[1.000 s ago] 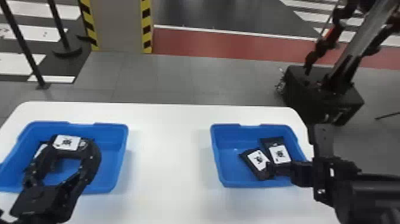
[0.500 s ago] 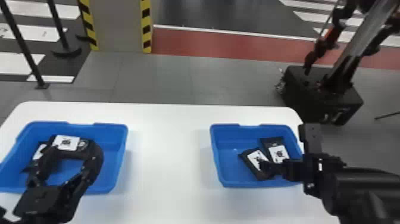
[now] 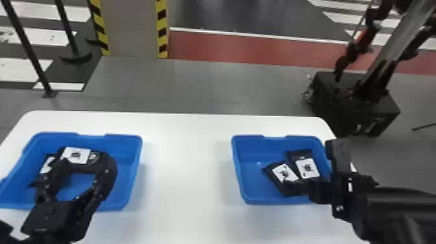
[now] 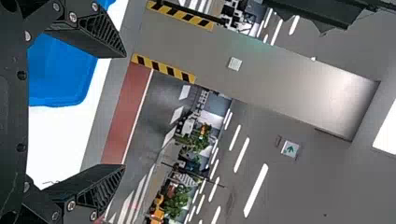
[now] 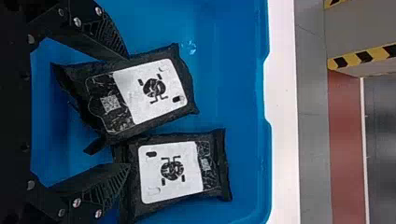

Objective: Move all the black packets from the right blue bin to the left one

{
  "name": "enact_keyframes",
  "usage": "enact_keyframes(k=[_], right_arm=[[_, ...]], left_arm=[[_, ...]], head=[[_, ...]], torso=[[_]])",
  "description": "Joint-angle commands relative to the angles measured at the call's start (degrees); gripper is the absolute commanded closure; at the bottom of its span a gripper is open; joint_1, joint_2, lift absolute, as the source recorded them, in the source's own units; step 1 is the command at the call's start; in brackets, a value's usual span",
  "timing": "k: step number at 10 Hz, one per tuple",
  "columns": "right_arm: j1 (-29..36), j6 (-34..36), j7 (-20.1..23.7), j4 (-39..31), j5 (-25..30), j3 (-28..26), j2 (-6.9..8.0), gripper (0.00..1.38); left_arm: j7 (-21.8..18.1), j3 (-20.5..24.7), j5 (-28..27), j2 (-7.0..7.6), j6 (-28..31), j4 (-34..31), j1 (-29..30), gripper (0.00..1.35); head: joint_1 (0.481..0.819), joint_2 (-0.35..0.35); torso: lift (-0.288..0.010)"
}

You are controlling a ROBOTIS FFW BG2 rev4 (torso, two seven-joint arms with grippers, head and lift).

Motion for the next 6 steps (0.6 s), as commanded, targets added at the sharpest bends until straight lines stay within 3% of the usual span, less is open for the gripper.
enact_keyframes(k=[1,2,3,4,5,6], right_arm=[[0.02,0.81,0.0,0.59,0.24,0.47,0.11,0.23],[0.02,0.95,0.0,1.02,0.42,0.55,0.19,0.23],[-0.68,1.37,0.0,1.72,0.68,0.55,0.19,0.36],[-1.24,2.22,0.0,2.56,0.15,0.55,0.19,0.85],[-1.1,2.08,0.0,2.28,-0.55,0.47,0.19,1.15],[-0.54,0.53,0.0,1.44,-0.55,0.55,0.28,1.15]], left_arm=[[0.0,-0.23,0.2,-0.15,0.31,0.0,-0.06,0.2],[0.0,-0.23,0.29,-0.15,0.31,0.0,-0.06,0.2],[0.0,-0.23,0.29,-0.15,0.31,0.0,-0.06,0.19],[0.0,-0.32,0.38,-0.15,0.45,0.0,-0.2,0.2],[0.0,-0.32,0.47,-0.15,0.73,0.0,-0.06,0.2],[0.0,-0.32,0.91,-0.15,0.87,0.0,-0.06,0.2]], head=[[0.695,-0.15],[0.695,-0.151],[0.695,-0.15],[0.695,-0.15],[0.695,-0.15],[0.695,-0.149]], torso=[[-0.11],[-0.11],[-0.11],[-0.11],[-0.11],[-0.11]])
